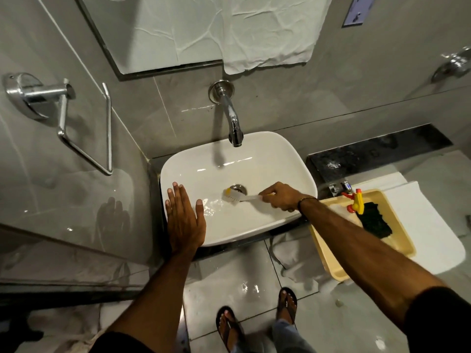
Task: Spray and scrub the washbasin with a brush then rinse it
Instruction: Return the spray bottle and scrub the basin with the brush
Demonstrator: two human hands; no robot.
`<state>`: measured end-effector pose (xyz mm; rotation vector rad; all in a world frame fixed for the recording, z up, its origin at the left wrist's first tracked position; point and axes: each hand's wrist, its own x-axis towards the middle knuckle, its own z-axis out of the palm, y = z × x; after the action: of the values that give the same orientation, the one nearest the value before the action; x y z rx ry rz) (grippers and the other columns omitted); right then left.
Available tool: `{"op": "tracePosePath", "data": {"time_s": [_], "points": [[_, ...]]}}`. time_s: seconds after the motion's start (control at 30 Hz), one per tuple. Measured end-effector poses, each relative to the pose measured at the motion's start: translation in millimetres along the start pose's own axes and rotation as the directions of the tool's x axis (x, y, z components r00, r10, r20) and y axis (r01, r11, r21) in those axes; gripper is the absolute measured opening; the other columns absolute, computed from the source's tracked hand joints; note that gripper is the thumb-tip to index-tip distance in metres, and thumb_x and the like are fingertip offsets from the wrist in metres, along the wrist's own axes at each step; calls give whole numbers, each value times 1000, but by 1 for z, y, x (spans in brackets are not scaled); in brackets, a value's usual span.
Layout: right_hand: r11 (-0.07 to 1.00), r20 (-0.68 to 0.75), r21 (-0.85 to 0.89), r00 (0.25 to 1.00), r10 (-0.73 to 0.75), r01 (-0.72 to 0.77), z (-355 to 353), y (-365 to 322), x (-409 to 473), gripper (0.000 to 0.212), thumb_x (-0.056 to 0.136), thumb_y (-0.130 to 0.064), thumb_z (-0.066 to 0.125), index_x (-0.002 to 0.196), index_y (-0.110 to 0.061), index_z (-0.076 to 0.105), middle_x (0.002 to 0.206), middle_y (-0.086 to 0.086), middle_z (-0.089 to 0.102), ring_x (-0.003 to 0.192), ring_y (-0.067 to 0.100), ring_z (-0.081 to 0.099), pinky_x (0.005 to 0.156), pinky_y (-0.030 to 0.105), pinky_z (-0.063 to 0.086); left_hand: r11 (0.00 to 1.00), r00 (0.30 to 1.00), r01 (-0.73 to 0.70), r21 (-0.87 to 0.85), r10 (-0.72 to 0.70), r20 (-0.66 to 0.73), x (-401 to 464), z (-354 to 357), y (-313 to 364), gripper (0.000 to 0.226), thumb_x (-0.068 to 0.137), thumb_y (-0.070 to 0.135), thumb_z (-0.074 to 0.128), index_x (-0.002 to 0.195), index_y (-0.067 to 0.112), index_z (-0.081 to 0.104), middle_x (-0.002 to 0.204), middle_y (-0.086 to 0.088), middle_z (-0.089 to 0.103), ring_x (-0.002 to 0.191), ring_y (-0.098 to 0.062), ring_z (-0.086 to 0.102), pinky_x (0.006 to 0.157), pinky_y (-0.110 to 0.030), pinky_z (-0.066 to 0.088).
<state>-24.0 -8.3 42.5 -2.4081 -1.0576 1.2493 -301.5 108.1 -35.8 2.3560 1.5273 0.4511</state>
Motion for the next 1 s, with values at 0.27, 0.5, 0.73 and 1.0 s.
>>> {"op": "tracePosePath", "data": {"time_s": [0.27, 0.5, 0.73, 1.0], "points": [[998, -153, -62, 988, -12, 3, -13, 15, 2, 37, 99, -38, 60, 131, -23, 72, 125, 7, 72, 98, 25, 66, 81, 29, 56, 1000, 1000, -2, 26, 2, 0, 6, -1, 0, 78, 104, 54, 13, 165, 5, 16, 175, -11, 11, 163, -29, 9, 133, -45, 8], [993, -130, -109, 991, 31, -46, -34, 26, -6, 38, 99, -35, 60, 131, -20, 72, 102, 1, 69, 76, 18, 60, 59, 22, 49, 999, 1000, -1, 33, 1, -8, 4, -4, 3, 79, 104, 55, 13, 165, 4, 17, 175, -12, 12, 163, -30, 10, 133, -45, 7], [993, -103, -98, 992, -74, 64, 8, -18, 3, 39, 98, -41, 54, 131, -27, 71, 126, 5, 71, 111, 29, 65, 99, 40, 51, 1000, 1000, -6, 4, 6, -1, 7, -3, 12, 79, 103, 55, 14, 165, 6, 14, 175, -10, 10, 163, -29, 8, 133, -45, 5], [973, -89, -231, 996, -16, -5, -14, 0, -8, 40, 101, -39, 54, 136, -27, 68, 138, 3, 67, 121, 29, 62, 104, 38, 46, 1000, 999, -9, 20, 8, 31, 7, -4, 9, 79, 104, 55, 14, 166, 7, 10, 176, -9, 5, 163, -26, 4, 133, -44, 3]]}}
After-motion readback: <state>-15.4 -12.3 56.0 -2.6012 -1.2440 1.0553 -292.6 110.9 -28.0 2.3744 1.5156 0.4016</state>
